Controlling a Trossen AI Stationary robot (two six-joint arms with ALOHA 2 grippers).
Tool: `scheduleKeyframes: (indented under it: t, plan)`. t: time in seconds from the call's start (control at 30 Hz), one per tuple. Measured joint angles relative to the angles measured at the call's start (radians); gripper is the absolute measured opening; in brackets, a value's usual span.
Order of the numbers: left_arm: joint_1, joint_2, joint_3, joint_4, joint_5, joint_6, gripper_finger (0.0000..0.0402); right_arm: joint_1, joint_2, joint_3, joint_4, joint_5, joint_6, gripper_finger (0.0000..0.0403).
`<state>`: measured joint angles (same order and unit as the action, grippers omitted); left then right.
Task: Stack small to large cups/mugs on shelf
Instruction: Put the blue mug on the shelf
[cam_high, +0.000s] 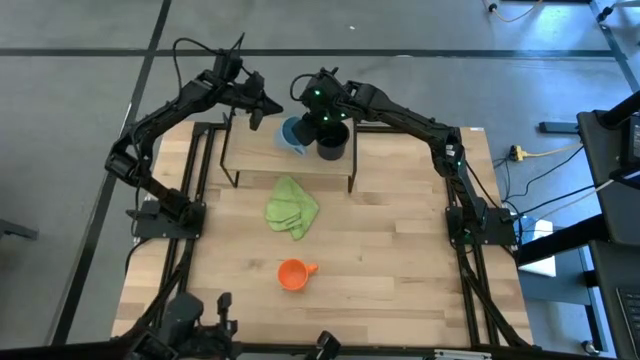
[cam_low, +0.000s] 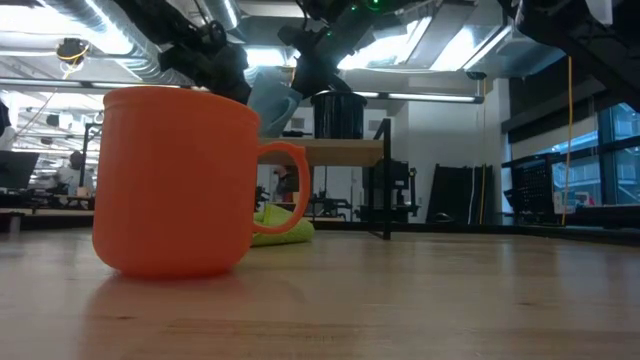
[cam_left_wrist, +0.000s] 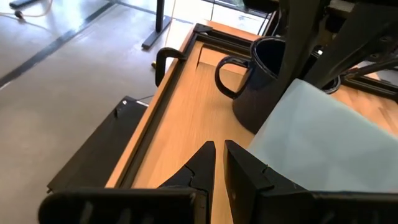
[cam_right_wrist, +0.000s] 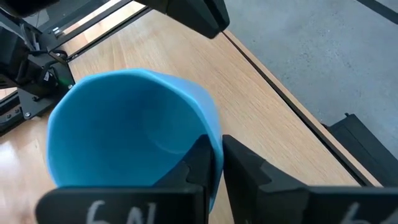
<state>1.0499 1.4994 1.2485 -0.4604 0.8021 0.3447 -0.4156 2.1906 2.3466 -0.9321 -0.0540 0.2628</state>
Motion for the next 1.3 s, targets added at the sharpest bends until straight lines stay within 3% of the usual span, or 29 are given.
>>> scheduleKeyframes:
  t: [1.3]
  plan:
    - [-0.005, 0.003, 0.0, -0.027, -0.009, 0.004, 0.0027, 0.0, 0.021, -0.001, 0.004, -0.029, 0.02, 0.0037]
